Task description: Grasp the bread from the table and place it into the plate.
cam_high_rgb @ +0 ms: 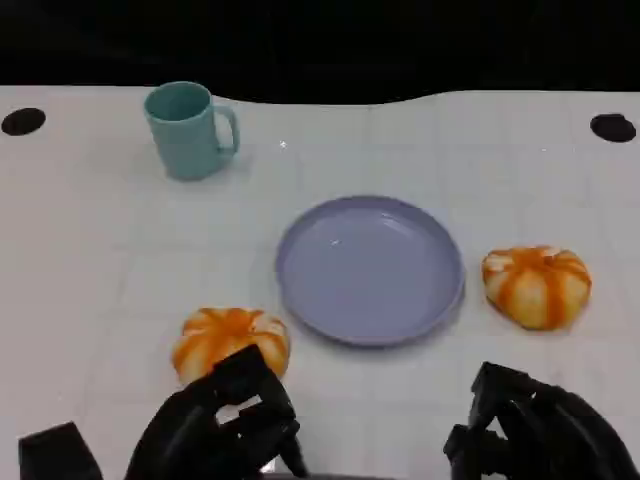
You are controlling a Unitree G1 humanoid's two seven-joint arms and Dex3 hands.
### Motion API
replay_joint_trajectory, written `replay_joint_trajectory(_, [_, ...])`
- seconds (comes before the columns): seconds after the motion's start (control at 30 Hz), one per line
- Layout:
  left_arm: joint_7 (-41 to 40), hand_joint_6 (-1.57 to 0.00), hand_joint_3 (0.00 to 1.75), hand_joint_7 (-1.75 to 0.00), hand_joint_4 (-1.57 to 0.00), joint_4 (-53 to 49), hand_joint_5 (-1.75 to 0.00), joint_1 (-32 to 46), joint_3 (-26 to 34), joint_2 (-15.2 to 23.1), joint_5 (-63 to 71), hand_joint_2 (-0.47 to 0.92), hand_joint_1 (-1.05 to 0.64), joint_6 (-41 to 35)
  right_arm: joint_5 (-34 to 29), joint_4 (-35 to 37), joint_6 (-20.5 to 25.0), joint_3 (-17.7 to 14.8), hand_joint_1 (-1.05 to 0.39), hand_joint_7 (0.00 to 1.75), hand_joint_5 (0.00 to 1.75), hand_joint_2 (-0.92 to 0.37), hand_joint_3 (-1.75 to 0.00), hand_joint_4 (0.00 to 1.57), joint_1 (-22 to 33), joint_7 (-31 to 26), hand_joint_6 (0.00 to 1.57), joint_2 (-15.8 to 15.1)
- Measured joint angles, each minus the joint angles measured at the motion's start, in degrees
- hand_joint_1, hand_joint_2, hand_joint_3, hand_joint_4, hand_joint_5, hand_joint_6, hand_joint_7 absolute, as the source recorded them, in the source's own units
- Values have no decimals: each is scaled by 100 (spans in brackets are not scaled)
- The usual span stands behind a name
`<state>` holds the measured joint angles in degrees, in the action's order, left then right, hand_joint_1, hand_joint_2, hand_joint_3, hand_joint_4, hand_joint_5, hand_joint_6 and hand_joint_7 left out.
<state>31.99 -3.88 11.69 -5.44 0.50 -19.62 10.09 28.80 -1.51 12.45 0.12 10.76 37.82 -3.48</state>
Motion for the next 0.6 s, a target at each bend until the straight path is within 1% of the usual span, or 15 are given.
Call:
replay_joint_trajectory(0.3, [0,-47,26,-162,-62,0,-175,0,0,0,1,92,-62,0,-1,0,0,5,-71,130,158,-92,-22,88,0,0,79,0])
replay_joint_trajectory(0.6, [1,-49,27,-159,-63,-1,-175,0,0,-2,0,92,-62,7,-1,-1,0,11,-71,130,159,-92,-21,88,1,0,79,0])
